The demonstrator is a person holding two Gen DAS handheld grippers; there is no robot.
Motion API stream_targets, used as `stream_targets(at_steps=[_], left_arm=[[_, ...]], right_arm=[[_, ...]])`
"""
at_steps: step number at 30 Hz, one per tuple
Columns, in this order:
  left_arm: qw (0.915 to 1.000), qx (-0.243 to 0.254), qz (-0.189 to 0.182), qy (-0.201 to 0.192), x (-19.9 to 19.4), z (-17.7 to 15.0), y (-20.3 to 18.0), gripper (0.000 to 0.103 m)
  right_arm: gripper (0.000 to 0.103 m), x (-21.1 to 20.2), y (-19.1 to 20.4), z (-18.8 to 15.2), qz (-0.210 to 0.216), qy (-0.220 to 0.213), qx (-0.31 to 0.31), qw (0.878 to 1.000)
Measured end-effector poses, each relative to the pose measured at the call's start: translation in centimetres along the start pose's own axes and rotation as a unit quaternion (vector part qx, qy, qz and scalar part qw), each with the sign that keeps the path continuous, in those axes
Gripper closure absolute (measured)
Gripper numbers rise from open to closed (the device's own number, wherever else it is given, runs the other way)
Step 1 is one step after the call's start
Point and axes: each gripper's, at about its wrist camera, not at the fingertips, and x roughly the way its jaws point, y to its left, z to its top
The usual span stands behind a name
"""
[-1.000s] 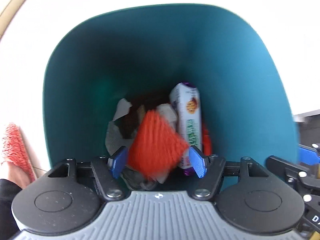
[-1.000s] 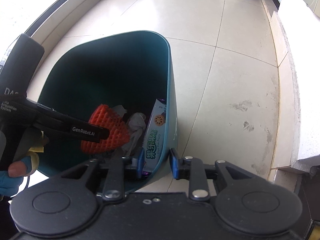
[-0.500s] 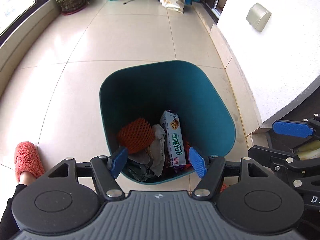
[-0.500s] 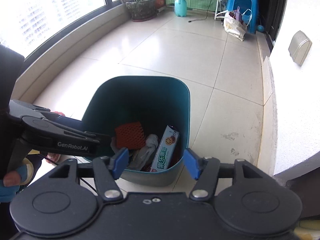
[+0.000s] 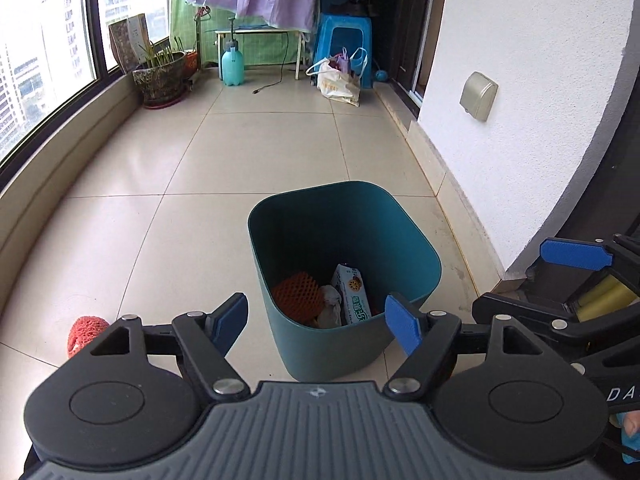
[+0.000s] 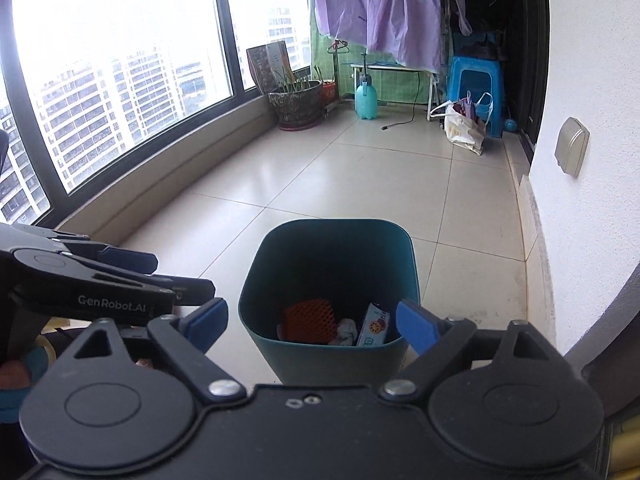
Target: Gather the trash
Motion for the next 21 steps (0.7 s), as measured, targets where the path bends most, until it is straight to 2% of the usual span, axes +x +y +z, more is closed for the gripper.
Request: stream_targets(at_steps=[2,5,7,10,21], left_arm=[[1.0000,0.002,0.001,-0.009,-0.8,-0.6,-0.1,0.027],[0.9996,0.001,-0.003,-0.027,-1.5,-1.4,-0.3,0.026],[0.9991,-0.001,0.000,-0.043,-1.9,-2.0,-0.3,0.020],[0.9981,-0.009,0.006,-0.062,-2.3,-2.4,-0.2,0.020],[0.9965,-0.050,-0.003,-0.066,-1.6,-2.1,1.2,0.017]], right_arm=[[0.000,-0.8,0.6,-0.6,-0.005,-0.025,-0.001,1.000],[0.000,-1.6,0.9,-1.4,-0.005,-0.062,-0.002,0.998],[0.000,-1.8,0.8,-1.7,-0.008,-0.086,-0.008,0.996],[0.000,-1.9,0.7,-2.0,-0.020,-0.110,-0.016,0.994],[0.000,-0.6,0.2,-2.2,-0.038,-0.092,0.009,0.995]])
